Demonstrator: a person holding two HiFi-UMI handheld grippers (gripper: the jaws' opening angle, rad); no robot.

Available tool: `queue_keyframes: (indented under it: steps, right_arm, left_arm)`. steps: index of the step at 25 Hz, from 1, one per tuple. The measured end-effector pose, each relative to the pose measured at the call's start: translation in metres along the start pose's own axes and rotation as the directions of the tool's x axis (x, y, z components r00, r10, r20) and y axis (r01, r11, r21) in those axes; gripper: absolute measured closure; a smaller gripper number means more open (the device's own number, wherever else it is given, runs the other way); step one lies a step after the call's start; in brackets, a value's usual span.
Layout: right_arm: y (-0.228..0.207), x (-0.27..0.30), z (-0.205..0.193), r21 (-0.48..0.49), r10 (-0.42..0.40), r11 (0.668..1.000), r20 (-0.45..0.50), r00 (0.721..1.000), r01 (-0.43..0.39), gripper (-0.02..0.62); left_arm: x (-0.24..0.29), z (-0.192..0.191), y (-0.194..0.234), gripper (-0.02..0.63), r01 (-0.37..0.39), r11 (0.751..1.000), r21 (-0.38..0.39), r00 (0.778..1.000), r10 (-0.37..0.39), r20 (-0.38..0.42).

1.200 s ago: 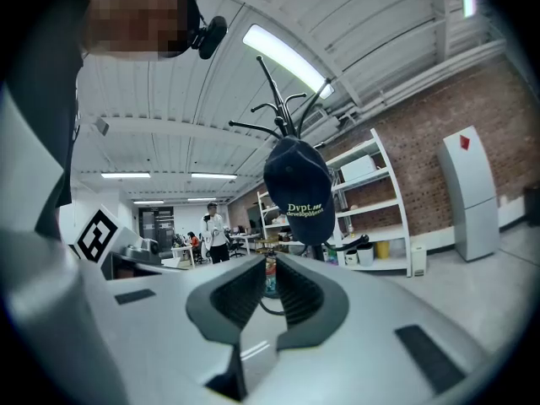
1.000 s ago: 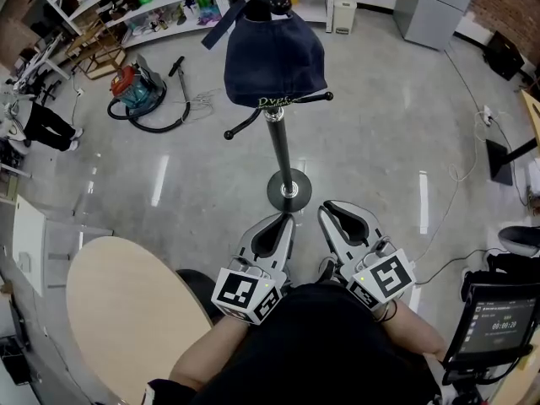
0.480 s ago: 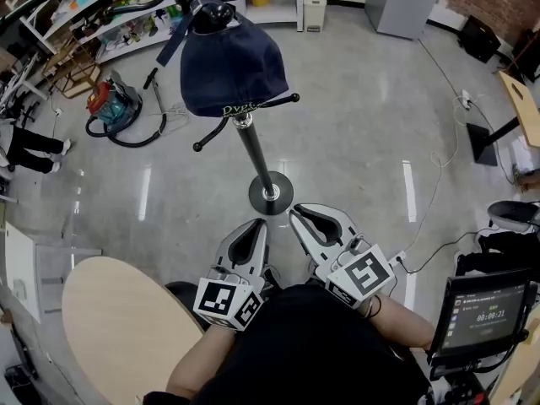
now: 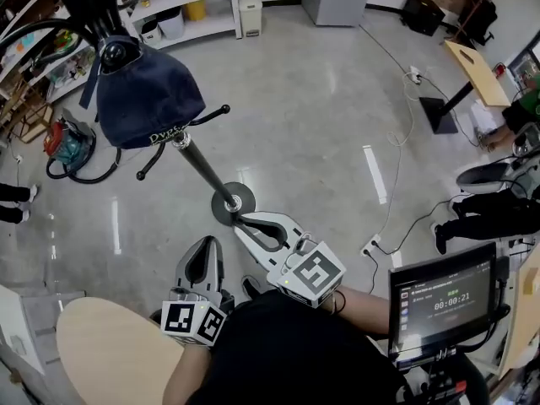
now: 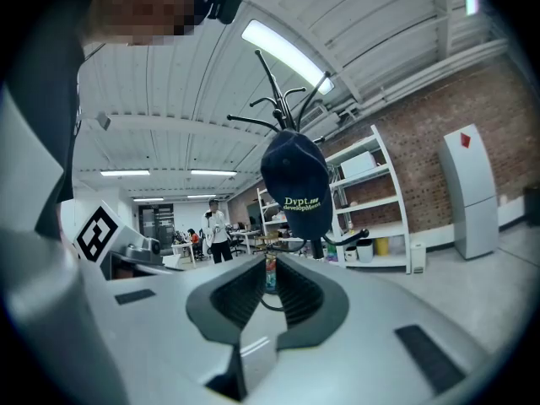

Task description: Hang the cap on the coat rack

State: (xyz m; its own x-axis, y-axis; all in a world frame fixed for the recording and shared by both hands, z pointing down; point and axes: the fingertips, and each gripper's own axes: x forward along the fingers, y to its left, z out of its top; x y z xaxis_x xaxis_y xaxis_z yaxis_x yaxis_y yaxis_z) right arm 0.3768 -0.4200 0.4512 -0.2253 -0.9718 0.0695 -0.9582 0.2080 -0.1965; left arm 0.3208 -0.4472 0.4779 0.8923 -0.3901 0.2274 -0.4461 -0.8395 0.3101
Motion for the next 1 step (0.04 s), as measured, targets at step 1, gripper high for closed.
queue_keyframes:
  steps: [1]
  right_arm:
    - [0.0013, 0.0008, 0.0003, 0.008, 0.005, 1.000, 0.000, 1.000, -0.005, 0.560]
  left_arm:
    - [-0.0018, 0.0000, 0.0006, 0.586, -0.007, 1.000, -0.001, 1.000, 0.007, -0.004]
